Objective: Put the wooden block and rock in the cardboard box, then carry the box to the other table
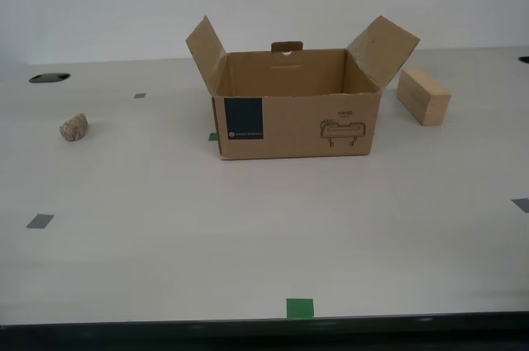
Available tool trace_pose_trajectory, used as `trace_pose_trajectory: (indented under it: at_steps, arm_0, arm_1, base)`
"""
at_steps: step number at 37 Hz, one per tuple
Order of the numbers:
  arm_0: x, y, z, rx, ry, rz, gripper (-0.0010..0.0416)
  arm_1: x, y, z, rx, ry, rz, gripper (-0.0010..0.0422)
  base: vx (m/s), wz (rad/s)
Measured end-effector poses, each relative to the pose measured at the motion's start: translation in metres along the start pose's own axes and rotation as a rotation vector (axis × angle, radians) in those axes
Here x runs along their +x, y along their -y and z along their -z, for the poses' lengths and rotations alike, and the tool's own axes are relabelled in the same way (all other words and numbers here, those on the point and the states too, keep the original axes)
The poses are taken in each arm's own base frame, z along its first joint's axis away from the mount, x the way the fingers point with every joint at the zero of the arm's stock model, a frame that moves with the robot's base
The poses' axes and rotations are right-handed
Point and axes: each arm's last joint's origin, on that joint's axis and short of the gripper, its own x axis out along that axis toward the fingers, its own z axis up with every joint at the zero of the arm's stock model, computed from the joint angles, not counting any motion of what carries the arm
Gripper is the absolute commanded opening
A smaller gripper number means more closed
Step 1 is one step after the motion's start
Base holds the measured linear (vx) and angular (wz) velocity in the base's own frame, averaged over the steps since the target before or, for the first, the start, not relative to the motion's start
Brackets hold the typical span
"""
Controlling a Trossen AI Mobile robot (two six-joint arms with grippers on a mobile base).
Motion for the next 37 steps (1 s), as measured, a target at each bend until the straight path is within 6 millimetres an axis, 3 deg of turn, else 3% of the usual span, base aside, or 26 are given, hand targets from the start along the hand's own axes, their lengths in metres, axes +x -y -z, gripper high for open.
trace_pose_trajectory:
  at_steps: [8,19,37]
  arm_0:
    - [0.010,0.002,-0.001,0.001,-0.012,-0.001,0.0364]
    - [0.034,0.006,0.002,-0.002,-0.001,0.000,0.0394]
    - [0.070,0.010,0.016,0.003,-0.035,-0.004,0.0394]
  arm_1:
    - [0.001,0.000,0.001,-0.004,-0.004,0.000,0.0387]
    - [0.001,0.000,0.001,-0.005,-0.005,0.000,0.0387]
    - [0.002,0.000,0.001,-0.005,-0.007,-0.001,0.0387]
  base:
    - [0.000,0.000]
    - [0.000,0.000]
    - [0.000,0.000]
